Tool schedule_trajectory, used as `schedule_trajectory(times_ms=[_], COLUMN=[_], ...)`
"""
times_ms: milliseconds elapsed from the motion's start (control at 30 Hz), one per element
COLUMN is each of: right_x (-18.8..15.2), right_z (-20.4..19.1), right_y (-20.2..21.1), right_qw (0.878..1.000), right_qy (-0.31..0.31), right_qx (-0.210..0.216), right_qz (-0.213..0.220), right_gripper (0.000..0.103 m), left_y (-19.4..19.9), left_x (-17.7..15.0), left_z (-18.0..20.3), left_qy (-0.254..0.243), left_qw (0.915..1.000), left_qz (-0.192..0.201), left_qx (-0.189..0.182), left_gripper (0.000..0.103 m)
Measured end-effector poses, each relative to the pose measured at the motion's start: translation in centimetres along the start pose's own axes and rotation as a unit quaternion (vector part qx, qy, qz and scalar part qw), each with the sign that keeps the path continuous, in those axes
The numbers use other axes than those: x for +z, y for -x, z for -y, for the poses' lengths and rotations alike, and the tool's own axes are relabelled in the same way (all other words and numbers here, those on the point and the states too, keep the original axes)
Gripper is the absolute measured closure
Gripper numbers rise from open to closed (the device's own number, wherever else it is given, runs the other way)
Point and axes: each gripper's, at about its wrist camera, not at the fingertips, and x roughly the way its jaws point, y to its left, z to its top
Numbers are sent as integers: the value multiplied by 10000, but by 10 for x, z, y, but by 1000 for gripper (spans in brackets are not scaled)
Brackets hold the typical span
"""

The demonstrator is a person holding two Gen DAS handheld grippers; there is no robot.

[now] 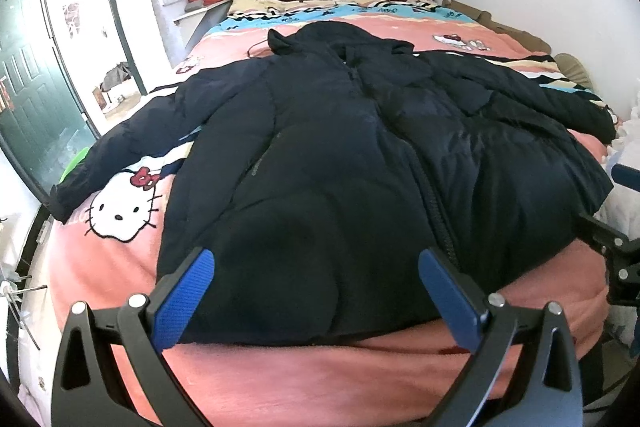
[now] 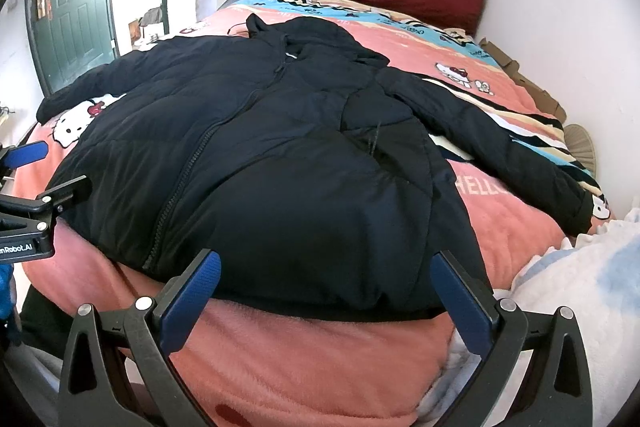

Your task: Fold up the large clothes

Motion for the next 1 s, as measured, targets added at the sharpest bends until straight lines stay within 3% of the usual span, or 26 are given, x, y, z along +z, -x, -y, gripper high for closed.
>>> schedule_trajectory(times_ms=[1000], right_x=[1], right_z=[9], right_y=[-9], right_qw=[9998], right_qy=[-194], right_qx=[-9], right_qz=[-30], right_gripper=[1], left_y=[-15], left_x=[7], left_z=[-2], left_qy=[-20], left_qw=[9995], left_qz=[-269], left_qx=[-155], left_gripper=[0])
